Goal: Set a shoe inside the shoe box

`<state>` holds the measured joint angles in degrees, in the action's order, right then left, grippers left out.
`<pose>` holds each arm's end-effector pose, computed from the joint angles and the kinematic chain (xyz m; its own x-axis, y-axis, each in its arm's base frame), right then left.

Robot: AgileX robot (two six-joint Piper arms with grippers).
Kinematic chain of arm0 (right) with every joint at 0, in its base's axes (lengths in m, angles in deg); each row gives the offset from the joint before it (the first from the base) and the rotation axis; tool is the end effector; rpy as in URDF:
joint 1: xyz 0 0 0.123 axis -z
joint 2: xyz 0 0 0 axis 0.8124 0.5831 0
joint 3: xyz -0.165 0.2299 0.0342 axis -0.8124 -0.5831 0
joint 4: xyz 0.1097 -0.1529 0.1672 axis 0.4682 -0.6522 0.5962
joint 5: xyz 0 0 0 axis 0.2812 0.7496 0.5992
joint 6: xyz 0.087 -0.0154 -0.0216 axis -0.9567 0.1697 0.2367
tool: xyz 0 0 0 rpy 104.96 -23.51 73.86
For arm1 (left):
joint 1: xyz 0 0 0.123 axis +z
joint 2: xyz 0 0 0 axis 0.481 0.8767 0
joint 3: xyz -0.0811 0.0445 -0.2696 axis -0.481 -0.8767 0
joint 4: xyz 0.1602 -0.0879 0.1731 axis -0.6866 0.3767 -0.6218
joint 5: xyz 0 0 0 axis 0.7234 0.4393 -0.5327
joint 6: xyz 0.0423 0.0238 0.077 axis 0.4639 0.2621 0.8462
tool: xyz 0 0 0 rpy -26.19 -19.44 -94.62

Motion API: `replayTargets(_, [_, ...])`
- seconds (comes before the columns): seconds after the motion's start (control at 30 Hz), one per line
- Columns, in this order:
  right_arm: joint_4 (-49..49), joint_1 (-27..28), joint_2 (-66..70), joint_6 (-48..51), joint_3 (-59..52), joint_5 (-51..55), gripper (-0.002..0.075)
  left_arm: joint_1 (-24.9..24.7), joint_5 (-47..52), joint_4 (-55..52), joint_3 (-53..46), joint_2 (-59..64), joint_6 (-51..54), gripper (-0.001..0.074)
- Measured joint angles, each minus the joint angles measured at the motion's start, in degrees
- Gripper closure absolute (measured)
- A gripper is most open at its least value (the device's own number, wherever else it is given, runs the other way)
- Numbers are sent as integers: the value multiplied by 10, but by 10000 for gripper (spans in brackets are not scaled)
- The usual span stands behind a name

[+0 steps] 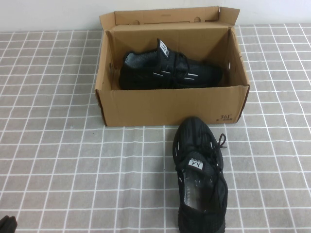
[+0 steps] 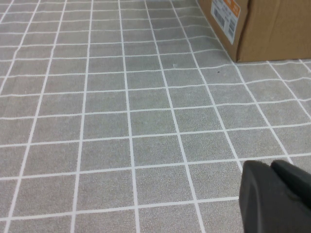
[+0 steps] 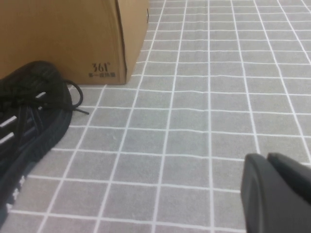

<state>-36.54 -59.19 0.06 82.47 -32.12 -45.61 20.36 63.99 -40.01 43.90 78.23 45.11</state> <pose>0.0523 0.0107 0.1754 -0.2681 0.0603 -0.9615 -0.1288 0.9868 0.0978 0.0514 -0.0093 0.1701 -0.3003 0.0849 -0.9501 0.1757 0.9839 0.0323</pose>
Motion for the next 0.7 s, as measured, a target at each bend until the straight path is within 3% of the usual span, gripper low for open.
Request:
replayTargets(0.3, [83,0,0,0,0,-25,742,0,0,0,0,0,0,736])
replayTargets(0.53, [351,0,0,0,0,-135,742,0,0,0,0,0,0,736])
replayTargets(0.7, [459,0,0,0,0,-170,742,0,0,0,0,0,0,736])
